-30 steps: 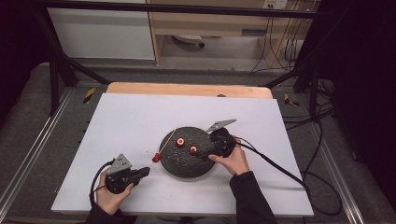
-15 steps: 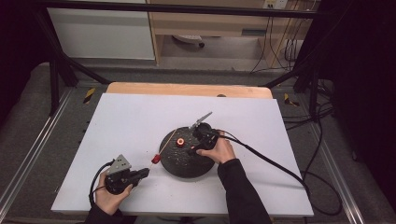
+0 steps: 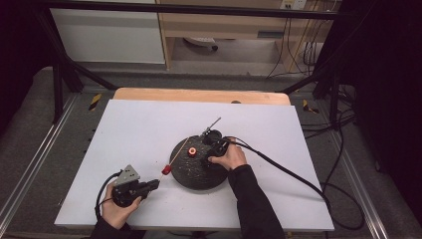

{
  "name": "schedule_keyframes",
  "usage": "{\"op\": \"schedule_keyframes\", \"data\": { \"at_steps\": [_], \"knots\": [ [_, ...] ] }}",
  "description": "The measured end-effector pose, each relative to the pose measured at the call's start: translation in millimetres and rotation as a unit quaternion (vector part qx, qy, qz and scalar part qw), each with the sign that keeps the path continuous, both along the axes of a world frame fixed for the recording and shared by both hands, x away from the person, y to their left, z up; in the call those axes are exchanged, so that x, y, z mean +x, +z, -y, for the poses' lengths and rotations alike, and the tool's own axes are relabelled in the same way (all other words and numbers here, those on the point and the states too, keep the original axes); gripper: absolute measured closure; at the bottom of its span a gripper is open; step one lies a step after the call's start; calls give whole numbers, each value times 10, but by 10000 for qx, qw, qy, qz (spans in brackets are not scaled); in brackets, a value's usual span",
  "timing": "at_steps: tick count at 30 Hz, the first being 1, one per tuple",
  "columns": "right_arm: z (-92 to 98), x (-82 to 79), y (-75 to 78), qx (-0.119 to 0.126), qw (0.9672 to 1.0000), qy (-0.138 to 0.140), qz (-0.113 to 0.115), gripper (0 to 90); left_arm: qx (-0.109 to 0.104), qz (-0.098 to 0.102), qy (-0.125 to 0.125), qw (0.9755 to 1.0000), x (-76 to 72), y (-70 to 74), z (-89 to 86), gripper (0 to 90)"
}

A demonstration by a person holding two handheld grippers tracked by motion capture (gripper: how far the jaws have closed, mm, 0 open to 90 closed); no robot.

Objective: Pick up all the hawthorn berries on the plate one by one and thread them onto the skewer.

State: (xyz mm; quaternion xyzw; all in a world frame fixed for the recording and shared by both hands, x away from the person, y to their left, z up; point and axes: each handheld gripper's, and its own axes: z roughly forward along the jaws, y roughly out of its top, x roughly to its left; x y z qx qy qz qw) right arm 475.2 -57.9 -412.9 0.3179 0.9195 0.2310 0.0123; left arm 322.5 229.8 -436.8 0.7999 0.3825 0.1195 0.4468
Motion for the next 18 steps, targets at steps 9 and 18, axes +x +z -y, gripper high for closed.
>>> {"op": "schedule_keyframes", "data": {
  "at_steps": [9, 18],
  "knots": [
    [-10, 10, -28, 0, 9999, 29, -109, 590, -7, -16, -1, 10000, 3, -1, 2, 887],
    [-11, 9, -24, -22, 9999, 40, -151, 617, -13, -13, 2, 10000, 0, 2, 0, 888]
  ]
}}
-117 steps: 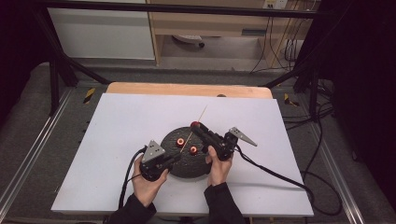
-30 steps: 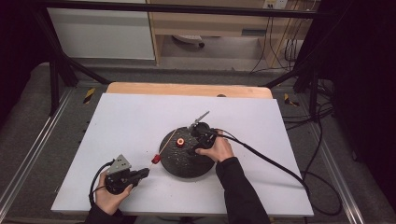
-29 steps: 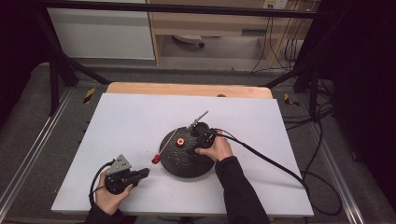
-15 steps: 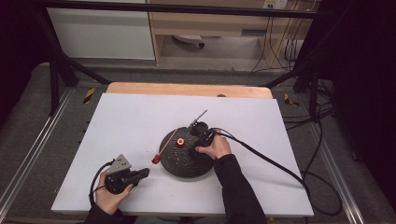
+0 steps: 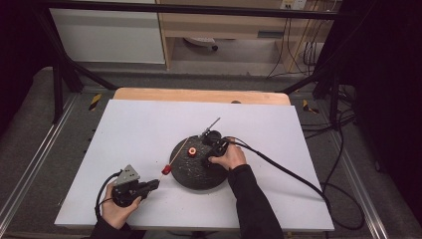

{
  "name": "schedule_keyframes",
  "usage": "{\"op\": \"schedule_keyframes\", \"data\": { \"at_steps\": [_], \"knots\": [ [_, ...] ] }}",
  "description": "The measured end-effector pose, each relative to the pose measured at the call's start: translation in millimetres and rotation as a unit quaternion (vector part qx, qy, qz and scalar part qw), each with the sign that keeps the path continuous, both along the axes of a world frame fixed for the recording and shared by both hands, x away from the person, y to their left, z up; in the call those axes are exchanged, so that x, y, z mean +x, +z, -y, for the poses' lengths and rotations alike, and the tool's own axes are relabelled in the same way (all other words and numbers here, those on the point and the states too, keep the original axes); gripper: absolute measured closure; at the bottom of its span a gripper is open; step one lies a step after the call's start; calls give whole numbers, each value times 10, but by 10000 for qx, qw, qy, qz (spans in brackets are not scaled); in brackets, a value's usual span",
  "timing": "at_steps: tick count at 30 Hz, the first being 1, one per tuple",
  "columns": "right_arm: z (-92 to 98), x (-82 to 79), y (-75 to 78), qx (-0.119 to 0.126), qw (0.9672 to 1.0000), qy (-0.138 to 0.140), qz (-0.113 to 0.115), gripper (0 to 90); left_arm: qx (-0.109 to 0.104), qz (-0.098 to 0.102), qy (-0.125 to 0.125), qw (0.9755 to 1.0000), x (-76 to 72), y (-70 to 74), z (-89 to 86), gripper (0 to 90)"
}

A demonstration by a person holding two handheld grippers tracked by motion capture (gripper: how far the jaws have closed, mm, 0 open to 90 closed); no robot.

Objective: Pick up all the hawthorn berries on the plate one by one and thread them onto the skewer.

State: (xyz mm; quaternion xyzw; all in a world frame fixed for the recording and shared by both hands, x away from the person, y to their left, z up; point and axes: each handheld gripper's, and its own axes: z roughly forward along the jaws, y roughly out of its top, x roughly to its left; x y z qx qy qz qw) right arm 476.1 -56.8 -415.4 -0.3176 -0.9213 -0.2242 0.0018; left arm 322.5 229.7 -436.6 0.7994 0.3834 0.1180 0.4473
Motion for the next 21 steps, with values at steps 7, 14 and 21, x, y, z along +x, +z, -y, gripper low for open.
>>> {"op": "schedule_keyframes", "data": {
  "at_steps": [7, 14, 21],
  "knots": [
    [7, -22, 41, 91, 9999, -83, 32, 621, -2, 8, 2, 10000, -3, 2, 4, 888],
    [55, -55, 155, 282, 9993, -176, 143, 622, 1, 22, 2, 10000, -6, 3, 5, 888],
    [103, -102, 272, 490, 9980, -327, 209, 624, 0, 35, -1, 10000, -11, 6, 8, 888]
  ]
}}
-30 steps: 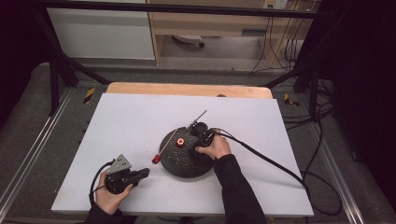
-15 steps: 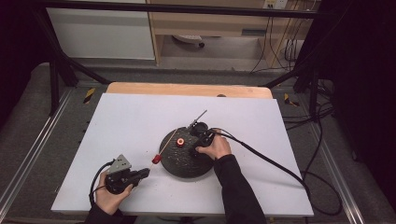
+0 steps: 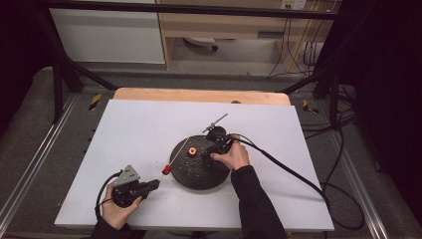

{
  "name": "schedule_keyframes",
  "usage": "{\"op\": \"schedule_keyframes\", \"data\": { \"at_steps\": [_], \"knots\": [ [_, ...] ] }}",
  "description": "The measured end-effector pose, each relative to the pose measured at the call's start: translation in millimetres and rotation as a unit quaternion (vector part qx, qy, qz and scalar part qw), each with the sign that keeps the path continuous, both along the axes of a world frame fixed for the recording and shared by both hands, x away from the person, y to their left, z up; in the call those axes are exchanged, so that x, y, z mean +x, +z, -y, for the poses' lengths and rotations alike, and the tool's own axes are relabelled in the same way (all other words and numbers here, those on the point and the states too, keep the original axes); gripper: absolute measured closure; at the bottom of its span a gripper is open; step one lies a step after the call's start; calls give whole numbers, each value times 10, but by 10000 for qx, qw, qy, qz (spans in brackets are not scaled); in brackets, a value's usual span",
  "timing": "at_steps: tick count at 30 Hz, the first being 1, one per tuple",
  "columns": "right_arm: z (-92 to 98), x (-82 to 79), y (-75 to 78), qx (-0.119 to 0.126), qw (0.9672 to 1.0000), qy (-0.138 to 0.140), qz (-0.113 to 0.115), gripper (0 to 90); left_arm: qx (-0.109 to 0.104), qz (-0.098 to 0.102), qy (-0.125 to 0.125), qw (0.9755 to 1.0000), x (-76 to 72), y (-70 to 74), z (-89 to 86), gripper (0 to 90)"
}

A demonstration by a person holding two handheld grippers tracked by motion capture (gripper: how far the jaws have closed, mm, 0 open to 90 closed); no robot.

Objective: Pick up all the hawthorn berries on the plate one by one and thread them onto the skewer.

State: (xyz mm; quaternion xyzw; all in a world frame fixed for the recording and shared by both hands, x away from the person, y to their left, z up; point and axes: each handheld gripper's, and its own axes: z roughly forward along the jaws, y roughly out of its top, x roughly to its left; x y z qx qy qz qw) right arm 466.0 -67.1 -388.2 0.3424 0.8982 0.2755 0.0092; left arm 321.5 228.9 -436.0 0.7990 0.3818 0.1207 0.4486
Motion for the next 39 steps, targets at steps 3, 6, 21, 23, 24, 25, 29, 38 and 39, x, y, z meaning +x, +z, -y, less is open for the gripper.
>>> {"op": "schedule_keyframes", "data": {
  "at_steps": [3, 6, 21, 23, 24, 25, 29, 38, 39],
  "knots": [
    [21, -28, 47, 113, 9999, -59, 36, 624, -1, 0, -1, 10000, -1, 1, 0, 888],
    [40, -38, 63, 164, 9998, -86, 90, 624, -3, 4, -2, 10000, -3, 2, 1, 888],
    [208, -224, 112, 1139, 9914, -423, 486, 625, -10, 21, 1, 10000, -4, -1, 19, 888],
    [235, -251, 107, 1336, 9883, -462, 566, 625, -21, 24, 3, 10000, -5, 1, 19, 887],
    [249, -267, 106, 1416, 9870, -486, 586, 625, -24, 25, 3, 10000, -6, 1, 20, 888],
    [265, -285, 107, 1485, 9856, -529, 618, 626, -26, 25, 3, 10000, -7, 1, 20, 888],
    [331, -346, 102, 1850, 9777, -668, 733, 626, -30, 33, 7, 10000, -10, 3, 24, 887],
    [462, -452, 43, 2666, 9540, -1030, 901, 626, -48, 77, -7, 10000, -26, 11, 50, 888],
    [471, -461, 33, 2736, 9512, -1074, 939, 626, -61, 96, -2, 9999, -29, 14, 51, 887]
  ]
}}
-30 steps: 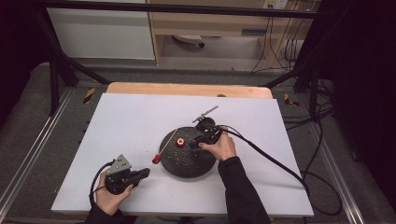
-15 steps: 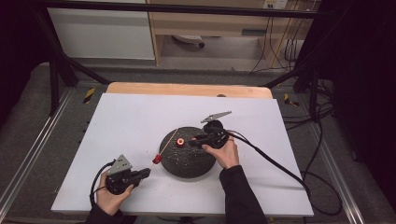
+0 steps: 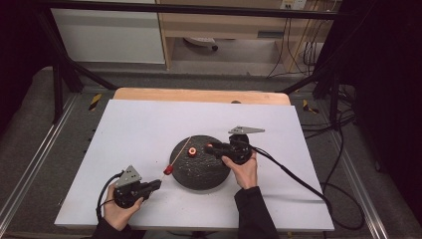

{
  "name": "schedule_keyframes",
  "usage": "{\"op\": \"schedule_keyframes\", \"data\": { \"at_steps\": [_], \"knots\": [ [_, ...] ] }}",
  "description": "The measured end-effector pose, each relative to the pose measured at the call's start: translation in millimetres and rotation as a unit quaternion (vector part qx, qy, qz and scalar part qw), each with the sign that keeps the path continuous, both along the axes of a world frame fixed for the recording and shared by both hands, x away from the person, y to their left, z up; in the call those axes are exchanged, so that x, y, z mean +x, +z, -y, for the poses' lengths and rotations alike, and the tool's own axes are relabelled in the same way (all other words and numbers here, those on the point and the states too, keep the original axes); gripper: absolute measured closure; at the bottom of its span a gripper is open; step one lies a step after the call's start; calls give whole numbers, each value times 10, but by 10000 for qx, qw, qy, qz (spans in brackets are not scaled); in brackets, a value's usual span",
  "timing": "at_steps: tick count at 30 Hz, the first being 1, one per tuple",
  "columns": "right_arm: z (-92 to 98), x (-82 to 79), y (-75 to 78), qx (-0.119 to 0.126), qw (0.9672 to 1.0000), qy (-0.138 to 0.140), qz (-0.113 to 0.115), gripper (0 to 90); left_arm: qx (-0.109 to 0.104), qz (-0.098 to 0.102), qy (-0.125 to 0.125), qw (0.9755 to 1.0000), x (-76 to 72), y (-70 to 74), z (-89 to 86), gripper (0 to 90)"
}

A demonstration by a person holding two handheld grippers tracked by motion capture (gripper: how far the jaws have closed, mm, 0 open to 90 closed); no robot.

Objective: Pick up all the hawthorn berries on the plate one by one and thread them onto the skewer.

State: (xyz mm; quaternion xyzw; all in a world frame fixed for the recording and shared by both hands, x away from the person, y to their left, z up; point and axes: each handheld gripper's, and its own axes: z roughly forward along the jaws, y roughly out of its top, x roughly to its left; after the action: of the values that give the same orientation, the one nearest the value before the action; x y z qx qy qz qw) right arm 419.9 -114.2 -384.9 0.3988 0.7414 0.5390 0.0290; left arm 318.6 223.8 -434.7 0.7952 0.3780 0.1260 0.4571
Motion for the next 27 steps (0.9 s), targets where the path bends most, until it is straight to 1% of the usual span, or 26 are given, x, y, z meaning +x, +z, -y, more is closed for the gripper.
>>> {"op": "schedule_keyframes", "data": {
  "at_steps": [3, 5, 7, 8, 9, 10, 12, 13, 14, 15, 16, 17, 20, 23, 24, 25, 26, 27],
  "knots": [
    [23, -21, -27, 312, 9995, -84, 56, 626, -22, 37, 3, 10000, -8, 6, 4, 887],
    [38, -38, -50, 528, 9984, -160, 130, 626, -28, 49, 1, 10000, -12, 8, 10, 888],
    [38, -43, -59, 574, 9980, -200, 165, 626, -45, 54, 5, 10000, -17, 10, 16, 887],
    [37, -50, -64, 640, 9975, -227, 174, 626, -43, 58, 1, 10000, -18, 11, 20, 888],
    [37, -60, -78, 770, 9963, -282, 239, 626, -49, 68, 5, 10000, -21, 11, 23, 888],
    [37, -60, -78, 770, 9963, -282, 239, 626, -47, 69, 6, 10000, -23, 13, 26, 888],
    [38, -68, -87, 902, 9948, -358, 297, 627, -66, 83, 19, 9999, -28, 14, 33, 888],
    [39, -73, -91, 1057, 9929, -428, 327, 627, -73, 94, 23, 9999, -30, 16, 36, 887],
    [39, -73, -91, 1057, 9929, -428, 327, 627, -71, 103, 27, 9999, -33, 17, 38, 887],
    [41, -77, -93, 1122, 9918, -478, 373, 627, -84, 117, 39, 9999, -36, 17, 42, 888],
    [46, -82, -95, 1287, 9891, -560, 442, 627, -98, 110, 41, 9999, -37, 17, 46, 888],
    [46, -82, -95, 1287, 9891, -560, 442, 627, -113, 103, 35, 9999, -39, 16, 51, 888],
    [47, -89, -98, 1454, 9854, -705, 545, 627, -139, 119, 29, 9998, -45, 16, 69, 888],
    [47, -90, -106, 1626, 9809, -827, 672, 627, -142, 128, 28, 9998, -49, 17, 89, 888],
    [41, -92, -108, 1696, 9792, -872, 687, 627, -145, 125, 39, 9998, -51, 17, 96, 888],
    [34, -93, -109, 1816, 9757, -945, 778, 628, -147, 133, 36, 9998, -53, 19, 105, 888],
    [32, -92, -109, 1871, 9742, -971, 808, 628, -140, 137, 31, 9998, -55, 23, 114, 888],
    [32, -92, -109, 1871, 9742, -971, 808, 628, -156, 156, 32, 9998, -59, 27, 125, 888]
  ]
}}
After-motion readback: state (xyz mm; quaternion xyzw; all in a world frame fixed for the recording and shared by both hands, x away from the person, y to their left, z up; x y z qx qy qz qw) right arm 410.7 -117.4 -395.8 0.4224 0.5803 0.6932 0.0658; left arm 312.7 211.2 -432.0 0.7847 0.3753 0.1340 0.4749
